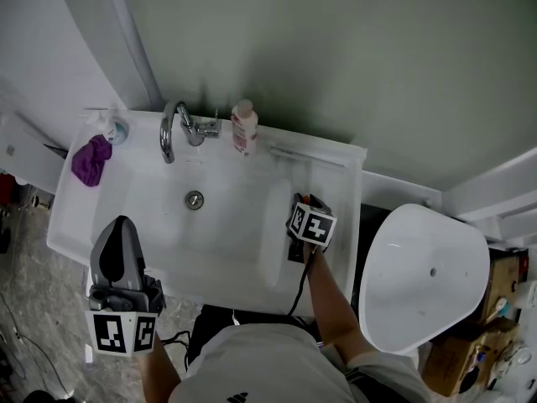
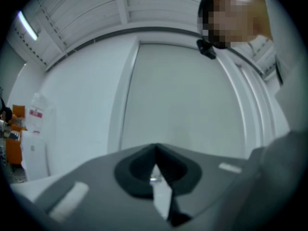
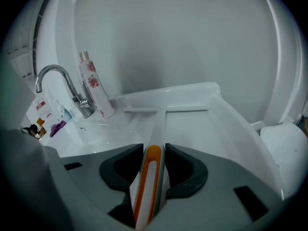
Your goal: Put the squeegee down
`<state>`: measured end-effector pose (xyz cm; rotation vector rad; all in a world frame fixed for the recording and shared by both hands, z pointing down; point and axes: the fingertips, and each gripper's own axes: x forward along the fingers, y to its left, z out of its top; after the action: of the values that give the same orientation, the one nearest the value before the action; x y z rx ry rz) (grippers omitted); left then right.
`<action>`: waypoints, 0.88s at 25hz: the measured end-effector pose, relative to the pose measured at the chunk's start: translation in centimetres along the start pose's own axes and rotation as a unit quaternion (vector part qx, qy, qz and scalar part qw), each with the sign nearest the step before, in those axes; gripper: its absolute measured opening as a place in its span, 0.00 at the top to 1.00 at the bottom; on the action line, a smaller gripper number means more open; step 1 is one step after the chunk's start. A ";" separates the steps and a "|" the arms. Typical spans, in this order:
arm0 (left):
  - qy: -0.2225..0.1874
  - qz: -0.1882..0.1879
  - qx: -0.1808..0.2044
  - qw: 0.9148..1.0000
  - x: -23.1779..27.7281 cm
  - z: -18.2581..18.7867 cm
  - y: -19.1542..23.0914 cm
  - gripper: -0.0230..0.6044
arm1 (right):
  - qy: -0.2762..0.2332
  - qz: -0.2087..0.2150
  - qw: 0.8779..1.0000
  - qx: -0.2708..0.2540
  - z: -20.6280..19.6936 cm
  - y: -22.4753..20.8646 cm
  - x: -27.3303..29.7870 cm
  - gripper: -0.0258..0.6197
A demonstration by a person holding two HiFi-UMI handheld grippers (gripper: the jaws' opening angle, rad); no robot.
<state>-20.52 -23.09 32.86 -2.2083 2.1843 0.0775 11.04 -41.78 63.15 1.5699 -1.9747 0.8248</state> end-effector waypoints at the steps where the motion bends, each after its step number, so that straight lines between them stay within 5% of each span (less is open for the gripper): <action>1: 0.000 -0.001 0.000 1.000 -0.1 0.0 0.1 0.95 | 0.000 0.001 1.000 0.000 0.0 0.0 0.0 0.74; 14: -0.012 -0.016 -0.005 1.000 -2.2 0.8 0.9 0.95 | -0.042 0.010 0.999 0.019 -0.1 0.6 -3.5 0.72; 22: -0.027 -0.063 -0.015 0.998 -2.9 1.8 0.3 0.95 | -0.091 0.021 0.995 0.026 -0.4 1.3 -8.3 0.91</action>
<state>-20.89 -20.11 31.24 -2.3255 2.0234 0.1637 11.61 -35.64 57.46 1.6907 -2.1359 0.7807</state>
